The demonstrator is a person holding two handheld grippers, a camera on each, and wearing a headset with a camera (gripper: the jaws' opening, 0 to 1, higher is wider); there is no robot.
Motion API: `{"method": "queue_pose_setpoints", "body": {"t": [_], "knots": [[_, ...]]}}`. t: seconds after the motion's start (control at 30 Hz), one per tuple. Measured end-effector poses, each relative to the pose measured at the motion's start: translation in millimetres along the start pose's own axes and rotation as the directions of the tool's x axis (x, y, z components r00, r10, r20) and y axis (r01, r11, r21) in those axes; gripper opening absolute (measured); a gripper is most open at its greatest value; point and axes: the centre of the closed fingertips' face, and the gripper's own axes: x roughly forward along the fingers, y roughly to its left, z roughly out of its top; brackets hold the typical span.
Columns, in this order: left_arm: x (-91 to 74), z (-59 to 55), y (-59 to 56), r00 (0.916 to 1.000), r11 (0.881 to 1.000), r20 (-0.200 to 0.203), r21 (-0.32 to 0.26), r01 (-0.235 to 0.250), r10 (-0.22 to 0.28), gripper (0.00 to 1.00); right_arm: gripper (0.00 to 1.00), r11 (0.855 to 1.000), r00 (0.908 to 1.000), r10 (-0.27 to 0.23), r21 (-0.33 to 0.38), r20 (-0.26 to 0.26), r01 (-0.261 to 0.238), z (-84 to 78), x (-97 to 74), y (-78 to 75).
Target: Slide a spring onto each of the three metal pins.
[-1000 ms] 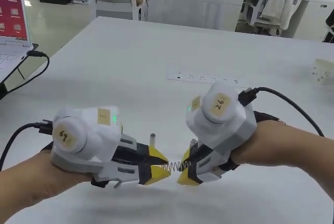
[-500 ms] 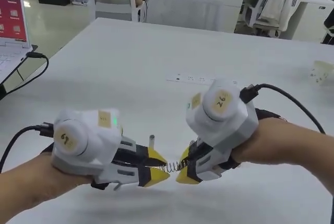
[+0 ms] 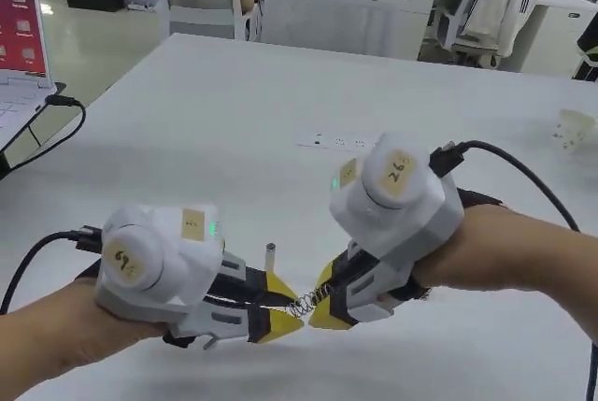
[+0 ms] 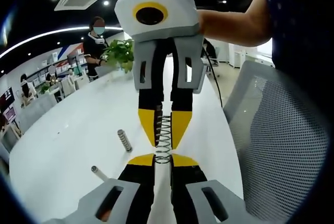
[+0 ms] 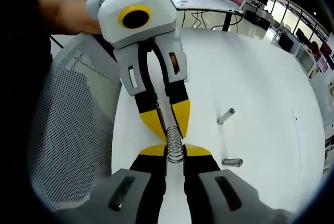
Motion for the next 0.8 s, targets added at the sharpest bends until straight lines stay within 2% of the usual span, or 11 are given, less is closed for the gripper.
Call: {"method": "queue_pose_setpoints", "body": {"t": [0.47, 0.8], "knots": [[0.5, -0.6, -0.8, 0.9999, 1.000, 0.010, -0.016, 0.005, -0.005, 0.02, 0.09, 0.999, 1.0000, 0.007, -0.040, -0.004, -0.008, 13.6, 0.5, 2.7], [2.0, -1.0, -1.7, 0.9998, 1.000, 0.015, -0.018, 0.010, -0.010, 0.02, 0.09, 0.998, 0.9996, 0.012, -0.058, -0.024, -0.013, 15.3, 1.9, 3.3]]}}
